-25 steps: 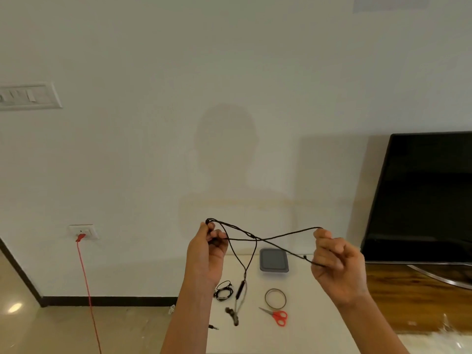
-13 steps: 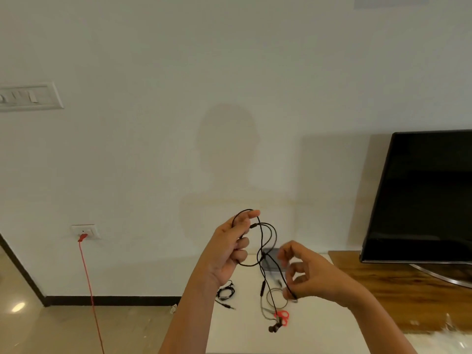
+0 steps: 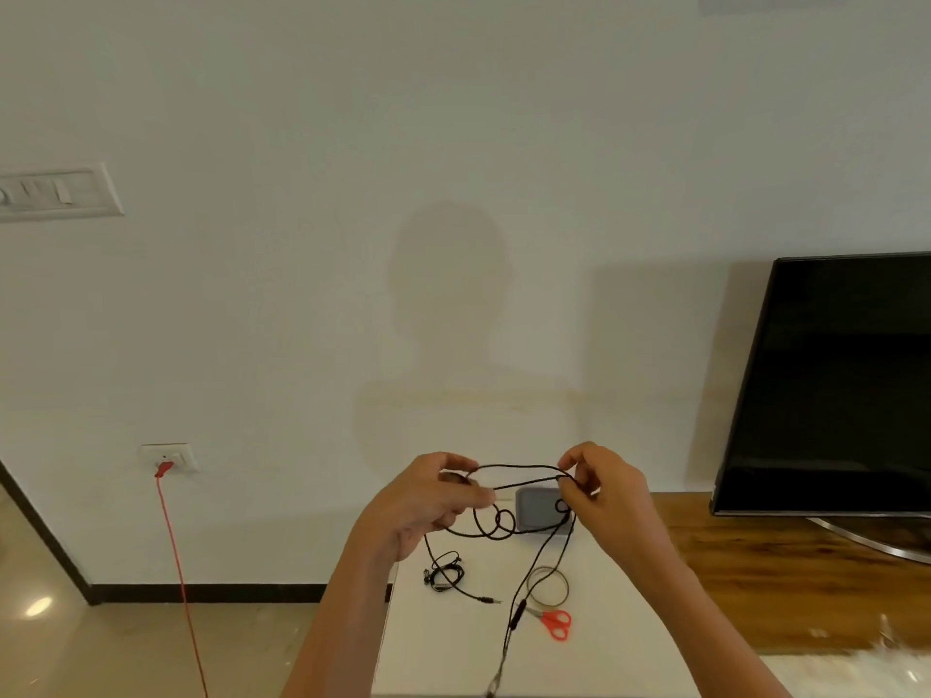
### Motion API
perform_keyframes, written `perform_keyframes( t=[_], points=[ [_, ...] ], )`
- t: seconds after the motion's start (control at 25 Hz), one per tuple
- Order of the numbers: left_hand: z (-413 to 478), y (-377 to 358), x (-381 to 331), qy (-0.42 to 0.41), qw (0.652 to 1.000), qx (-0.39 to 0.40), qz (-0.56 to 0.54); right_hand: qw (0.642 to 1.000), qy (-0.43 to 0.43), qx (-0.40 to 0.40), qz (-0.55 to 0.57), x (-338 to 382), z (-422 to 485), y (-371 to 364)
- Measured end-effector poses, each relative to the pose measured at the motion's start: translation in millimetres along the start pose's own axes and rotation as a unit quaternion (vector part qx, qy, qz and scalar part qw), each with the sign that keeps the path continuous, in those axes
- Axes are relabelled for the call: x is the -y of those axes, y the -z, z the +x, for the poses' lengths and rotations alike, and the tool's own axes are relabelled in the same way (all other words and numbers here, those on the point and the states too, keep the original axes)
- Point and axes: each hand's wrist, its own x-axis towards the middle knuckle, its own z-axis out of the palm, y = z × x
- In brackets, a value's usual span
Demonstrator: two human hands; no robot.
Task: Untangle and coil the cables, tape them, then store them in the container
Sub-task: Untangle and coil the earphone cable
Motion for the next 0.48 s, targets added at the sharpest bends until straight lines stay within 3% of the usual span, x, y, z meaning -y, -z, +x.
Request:
perform_keyframes(
  t=[0.08, 0.16, 0.24, 0.32, 0.4, 0.48],
  points=[
    [1.0, 2.7, 5.2, 0.035, 0.988, -0.018, 0.150, 0.989, 0.067, -0.017, -0.131, -8.6, 0.5, 0.3],
    [2.6, 1.2, 8.8, 0.030, 0.958, -0.036, 0.282, 0.969, 0.122, 0.020, -0.214, -19.3, 1.3, -5.5],
    [2.0, 1.1, 8.1, 0.001, 0.938, -0.069, 0.341, 0.956, 0.161, 0.056, -0.239, -25.9, 2.3, -3.3],
    [5.6, 5.1, 13.0, -0.087, 0.915, -0.165, 0.357, 0.947, 0.194, 0.090, -0.239, -30.6, 5.0, 6.9],
    [10.9, 4.8, 21.9, -0.207, 0.893, -0.304, 0.260, 0.925, 0.243, 0.118, -0.265, -36.5, 10.1, 13.3],
    [18.4, 1.0, 23.0, -0.217, 0.921, -0.324, -0.024, 0.952, 0.204, 0.145, -0.174, -33.1, 10.4, 16.9]
  ],
)
